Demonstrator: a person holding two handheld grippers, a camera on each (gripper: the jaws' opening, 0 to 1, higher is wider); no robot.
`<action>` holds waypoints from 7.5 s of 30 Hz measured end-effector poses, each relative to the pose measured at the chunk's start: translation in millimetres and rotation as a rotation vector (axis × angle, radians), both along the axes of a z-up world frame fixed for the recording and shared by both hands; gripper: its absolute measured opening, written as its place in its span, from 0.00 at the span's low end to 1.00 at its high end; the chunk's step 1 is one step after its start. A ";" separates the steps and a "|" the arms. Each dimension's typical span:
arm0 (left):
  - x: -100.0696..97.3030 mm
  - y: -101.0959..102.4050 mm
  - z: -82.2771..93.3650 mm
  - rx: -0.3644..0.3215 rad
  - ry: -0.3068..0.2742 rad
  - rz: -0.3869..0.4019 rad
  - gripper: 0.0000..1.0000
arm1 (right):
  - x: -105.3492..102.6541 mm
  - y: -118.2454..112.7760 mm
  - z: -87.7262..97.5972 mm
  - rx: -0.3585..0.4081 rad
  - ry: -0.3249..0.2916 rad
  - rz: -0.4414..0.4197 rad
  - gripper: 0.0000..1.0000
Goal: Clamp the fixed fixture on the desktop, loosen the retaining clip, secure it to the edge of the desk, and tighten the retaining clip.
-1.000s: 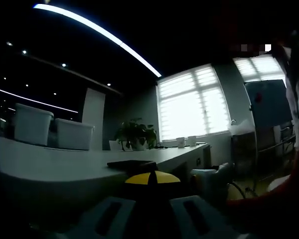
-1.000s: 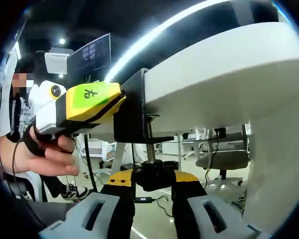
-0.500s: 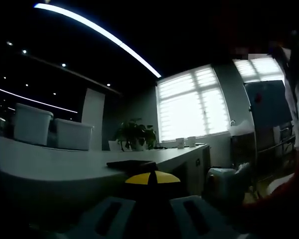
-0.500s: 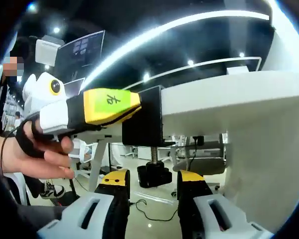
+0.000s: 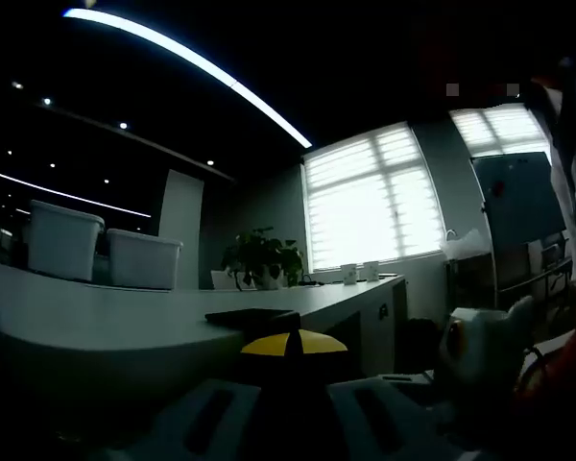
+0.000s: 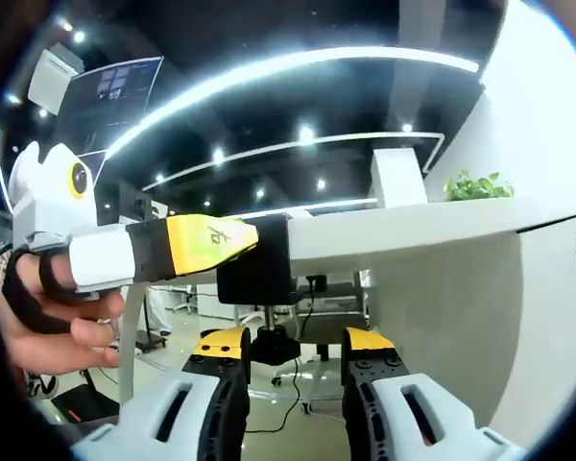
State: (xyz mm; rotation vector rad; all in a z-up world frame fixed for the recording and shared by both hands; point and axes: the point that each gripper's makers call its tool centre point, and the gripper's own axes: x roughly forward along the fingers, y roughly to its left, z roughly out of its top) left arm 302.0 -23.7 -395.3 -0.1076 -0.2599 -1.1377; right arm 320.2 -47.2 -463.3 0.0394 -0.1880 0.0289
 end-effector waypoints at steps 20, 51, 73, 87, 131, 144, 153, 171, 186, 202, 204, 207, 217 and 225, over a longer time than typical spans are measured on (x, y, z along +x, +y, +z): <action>0.3 1.2 4.0 0.003 -0.009 0.011 0.01 | 27.7 13.7 -5.5 -0.018 0.041 -0.088 0.36; -1.4 -2.0 2.3 0.019 -0.011 -0.004 0.01 | 38.2 30.0 -15.6 -0.035 0.010 0.574 0.27; -1.5 -4.7 0.9 0.031 -0.014 -0.013 0.01 | 27.8 26.8 -14.9 -0.100 0.023 0.375 0.44; -2.4 -6.1 0.8 0.035 -0.020 -0.012 0.01 | 10.7 18.7 -10.4 -0.013 0.037 0.042 0.39; -2.8 -4.3 1.0 0.041 -0.023 -0.005 0.01 | 41.7 29.5 -17.5 -0.058 0.027 0.373 0.27; -2.0 -4.5 0.8 0.048 -0.024 -0.004 0.01 | 43.1 37.4 -18.4 -0.156 0.059 0.714 0.26; -1.5 -4.5 0.2 0.038 -0.022 -0.012 0.01 | 36.5 36.7 -21.6 -0.133 0.047 0.666 0.27; 0.3 -6.8 -1.0 0.044 -0.023 -0.016 0.01 | 8.6 11.3 -15.9 -0.032 0.013 0.421 0.33; -0.7 -6.4 3.1 0.031 -0.024 0.007 0.01 | 5.1 12.9 -6.3 -0.130 0.072 0.014 0.33; -2.5 -3.9 4.0 0.021 -0.023 0.009 0.01 | 29.6 17.6 -10.0 -0.069 0.068 -0.021 0.33; -2.5 -3.8 4.1 0.019 -0.022 0.009 0.01 | 33.0 18.8 -8.5 -0.067 0.064 -0.021 0.33; -2.7 -3.6 4.2 0.019 -0.024 0.009 0.01 | 37.6 19.9 -6.9 -0.070 0.061 -0.024 0.31; -2.9 -3.5 3.9 0.018 -0.025 0.007 0.01 | 37.6 17.7 -5.6 -0.070 0.040 0.021 0.28; -2.7 -3.5 4.1 0.022 -0.026 0.005 0.01 | 36.4 29.8 -5.2 -0.092 -0.027 0.408 0.27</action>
